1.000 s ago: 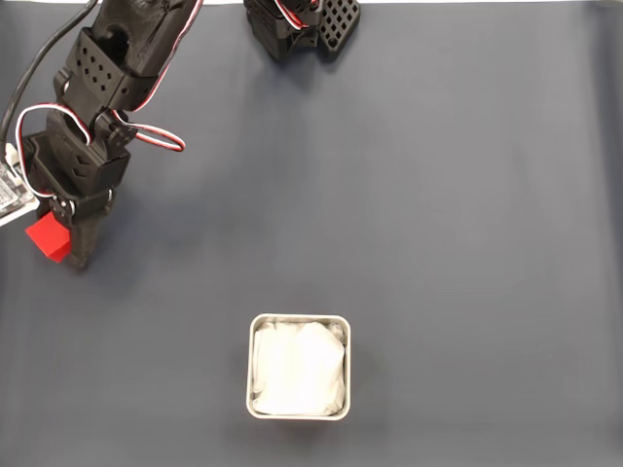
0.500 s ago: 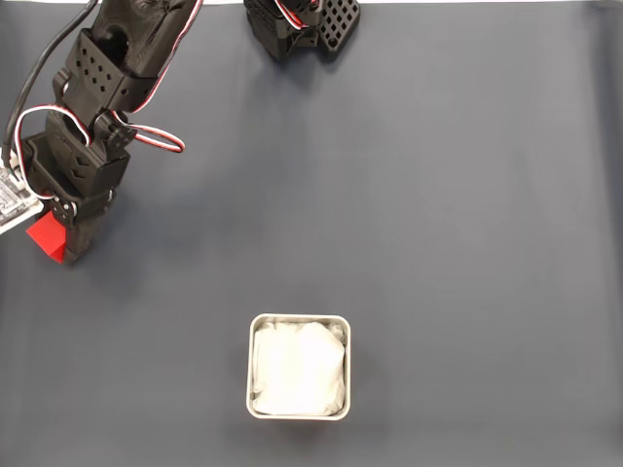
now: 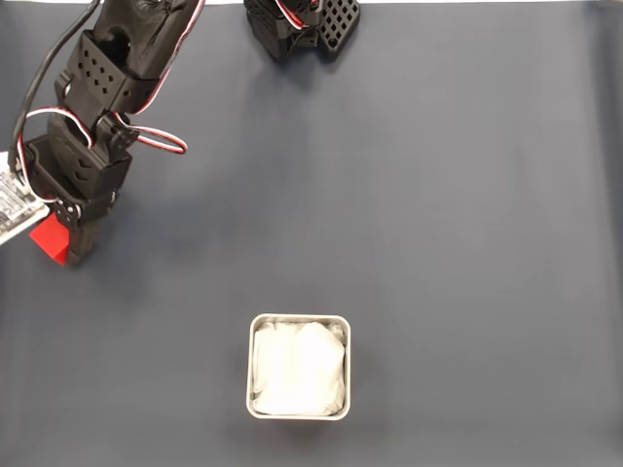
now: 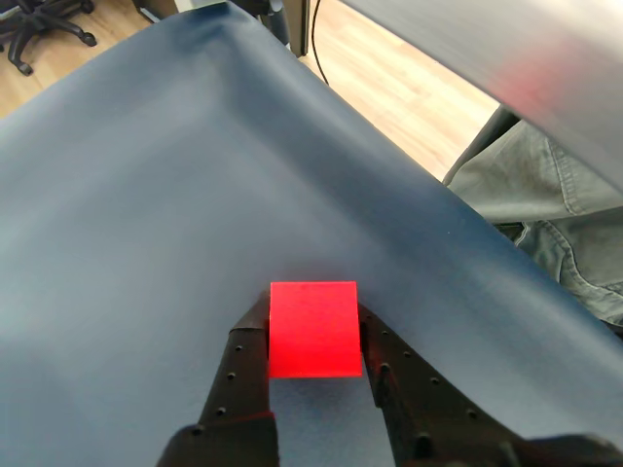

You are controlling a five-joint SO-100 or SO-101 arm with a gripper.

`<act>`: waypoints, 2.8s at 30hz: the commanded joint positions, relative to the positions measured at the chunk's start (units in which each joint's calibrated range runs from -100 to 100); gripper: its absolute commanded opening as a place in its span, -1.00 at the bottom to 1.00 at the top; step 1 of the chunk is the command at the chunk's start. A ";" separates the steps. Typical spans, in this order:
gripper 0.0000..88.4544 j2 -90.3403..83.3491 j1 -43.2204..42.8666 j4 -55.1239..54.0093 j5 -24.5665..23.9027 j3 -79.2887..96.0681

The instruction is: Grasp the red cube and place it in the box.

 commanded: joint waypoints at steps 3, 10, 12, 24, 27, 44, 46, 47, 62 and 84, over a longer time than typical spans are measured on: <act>-0.73 -7.96 -2.15 1.68 0.93 -1.70; -0.72 -13.68 -4.71 5.04 1.32 -0.61; -0.72 -14.98 -5.42 6.03 1.37 -0.43; -0.71 -21.48 -9.47 8.98 1.61 -0.15; -0.71 -22.95 -10.67 9.31 1.66 0.30; -0.71 -29.11 -20.62 10.62 1.42 0.40; -0.72 -29.37 -21.97 10.62 1.42 0.12; -0.72 -29.54 -22.61 10.62 1.42 -0.06; -0.74 -30.15 -31.27 10.62 0.88 -3.98; -0.74 -24.43 -37.59 10.37 0.20 -8.82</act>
